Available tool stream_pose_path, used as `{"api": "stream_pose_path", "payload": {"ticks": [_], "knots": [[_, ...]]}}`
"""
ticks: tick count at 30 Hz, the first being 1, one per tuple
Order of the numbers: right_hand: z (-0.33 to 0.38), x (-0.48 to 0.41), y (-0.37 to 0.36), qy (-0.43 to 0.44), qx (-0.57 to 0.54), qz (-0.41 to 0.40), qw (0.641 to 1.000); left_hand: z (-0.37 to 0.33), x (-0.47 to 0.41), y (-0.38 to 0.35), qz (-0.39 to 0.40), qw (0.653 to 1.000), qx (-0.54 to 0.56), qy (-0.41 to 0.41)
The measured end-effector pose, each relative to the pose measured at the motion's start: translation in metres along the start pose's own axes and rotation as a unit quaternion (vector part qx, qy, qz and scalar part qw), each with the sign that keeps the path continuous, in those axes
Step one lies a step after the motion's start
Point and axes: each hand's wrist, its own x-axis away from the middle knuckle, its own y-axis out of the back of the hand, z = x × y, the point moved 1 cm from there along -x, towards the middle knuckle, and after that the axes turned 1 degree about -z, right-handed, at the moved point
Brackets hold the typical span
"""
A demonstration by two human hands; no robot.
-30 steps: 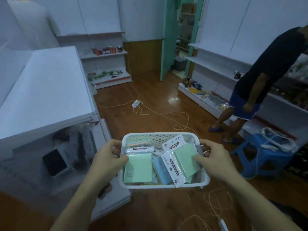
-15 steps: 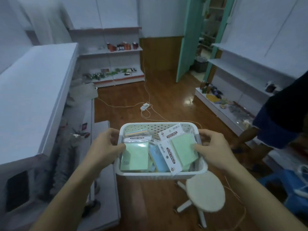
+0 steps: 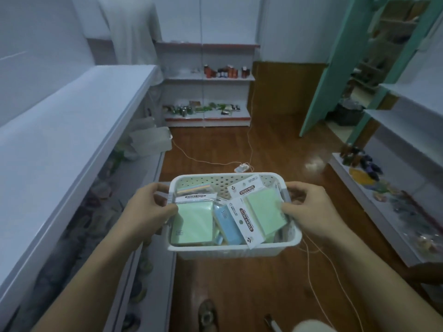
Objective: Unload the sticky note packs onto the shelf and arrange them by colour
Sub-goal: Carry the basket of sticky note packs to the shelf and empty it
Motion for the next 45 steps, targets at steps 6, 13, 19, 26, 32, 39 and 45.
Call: {"api": "stream_pose_path", "payload": {"ticks": [6, 13, 19, 26, 32, 39, 45], "knots": [[0.028, -0.14, -0.026, 0.042, 0.018, 0.038, 0.998, -0.009, -0.119, 0.011, -0.039, 0.999, 0.02, 0.024], [0.085, -0.287, -0.049, 0.077, -0.005, 0.048, 0.996, -0.043, -0.244, 0.045, -0.074, 0.996, 0.029, 0.03], [0.137, -0.407, -0.102, 0.123, -0.021, 0.127, 0.984, -0.044, -0.314, 0.092, -0.155, 0.985, 0.045, 0.057], [0.213, -0.535, -0.189, 0.194, -0.072, 0.274, 0.939, -0.042, -0.37, 0.152, -0.275, 0.953, 0.062, 0.113], [0.288, -0.608, -0.266, 0.259, -0.086, 0.384, 0.882, -0.032, -0.39, 0.183, -0.384, 0.904, 0.073, 0.173], [0.348, -0.622, -0.381, 0.311, -0.078, 0.488, 0.812, -0.008, -0.367, 0.214, -0.509, 0.827, 0.061, 0.228], [0.396, -0.601, -0.462, 0.325, -0.093, 0.554, 0.761, 0.023, -0.346, 0.249, -0.569, 0.78, 0.038, 0.258]]}}
